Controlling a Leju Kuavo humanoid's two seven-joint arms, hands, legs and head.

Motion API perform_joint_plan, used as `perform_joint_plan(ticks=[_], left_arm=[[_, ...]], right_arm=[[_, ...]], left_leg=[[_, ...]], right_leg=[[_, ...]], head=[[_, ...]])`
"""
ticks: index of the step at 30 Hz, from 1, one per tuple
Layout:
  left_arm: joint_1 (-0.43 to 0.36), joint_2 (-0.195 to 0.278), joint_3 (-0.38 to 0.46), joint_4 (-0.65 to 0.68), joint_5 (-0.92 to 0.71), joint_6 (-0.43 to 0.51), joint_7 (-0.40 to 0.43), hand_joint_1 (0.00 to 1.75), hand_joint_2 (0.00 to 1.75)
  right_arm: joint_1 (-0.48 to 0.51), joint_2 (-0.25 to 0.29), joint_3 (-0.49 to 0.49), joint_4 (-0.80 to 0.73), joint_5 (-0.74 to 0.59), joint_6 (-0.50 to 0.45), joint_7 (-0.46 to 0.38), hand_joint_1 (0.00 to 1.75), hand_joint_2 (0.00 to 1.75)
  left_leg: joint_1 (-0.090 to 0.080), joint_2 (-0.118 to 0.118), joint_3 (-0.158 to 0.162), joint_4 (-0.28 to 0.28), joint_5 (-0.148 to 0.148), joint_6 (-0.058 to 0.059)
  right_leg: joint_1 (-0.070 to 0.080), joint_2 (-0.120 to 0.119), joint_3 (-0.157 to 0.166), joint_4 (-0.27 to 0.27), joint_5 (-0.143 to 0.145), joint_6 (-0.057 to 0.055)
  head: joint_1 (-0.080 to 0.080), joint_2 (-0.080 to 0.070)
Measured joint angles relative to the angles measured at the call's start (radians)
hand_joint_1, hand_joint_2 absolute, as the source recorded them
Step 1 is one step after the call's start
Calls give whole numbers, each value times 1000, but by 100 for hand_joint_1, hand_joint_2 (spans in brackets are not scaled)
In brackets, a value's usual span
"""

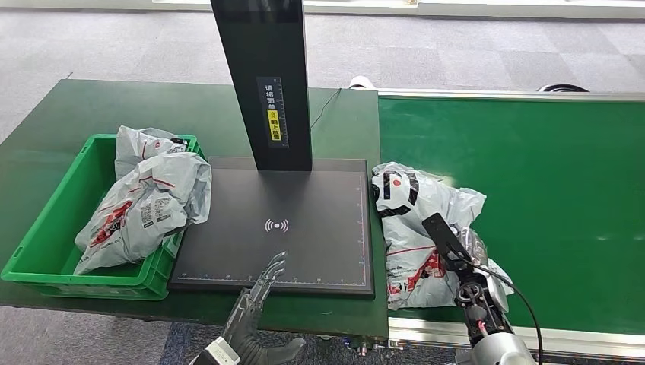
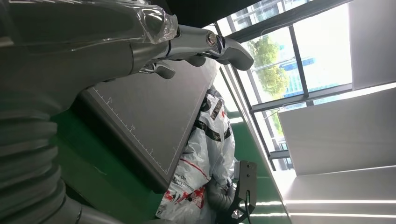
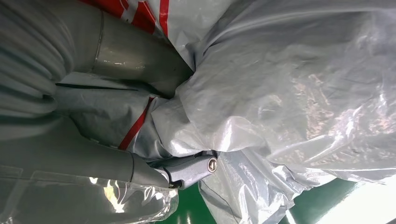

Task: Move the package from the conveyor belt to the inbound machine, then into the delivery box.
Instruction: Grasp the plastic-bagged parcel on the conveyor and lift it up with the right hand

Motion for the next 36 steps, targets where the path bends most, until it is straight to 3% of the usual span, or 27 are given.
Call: perform_joint_plan(ticks=[27,30,33,36], left_arm=[[1,0,0,0,-2,6,0,0,175],[8,-4,7,-8,-10,36,0,0,175],[22,-10,19,-22,-19,45,-1,0,175],[32,-15,30,-33,-27,39,-1,0,175]], right_arm=[[3,9,-12,-2,-17,14,-14,175,175],[78,75,-72,-163,-228,113,-185,175,175],[204,156,-135,-575,-783,110,-377,175,175],[233,177,-140,-818,-1328,72,-425,175,175]], left_leg=[[0,0,0,0,0,0],[1,-1,-1,0,0,0],[0,-12,-9,0,3,2],[0,-9,-9,-1,2,1]], right_leg=[[0,0,0,0,0,0],[1,-1,-1,0,0,0],[-1,-12,-6,0,-1,1],[0,-10,-7,0,-2,0]], head=[[0,0],[1,0],[-6,0],[-4,0]])
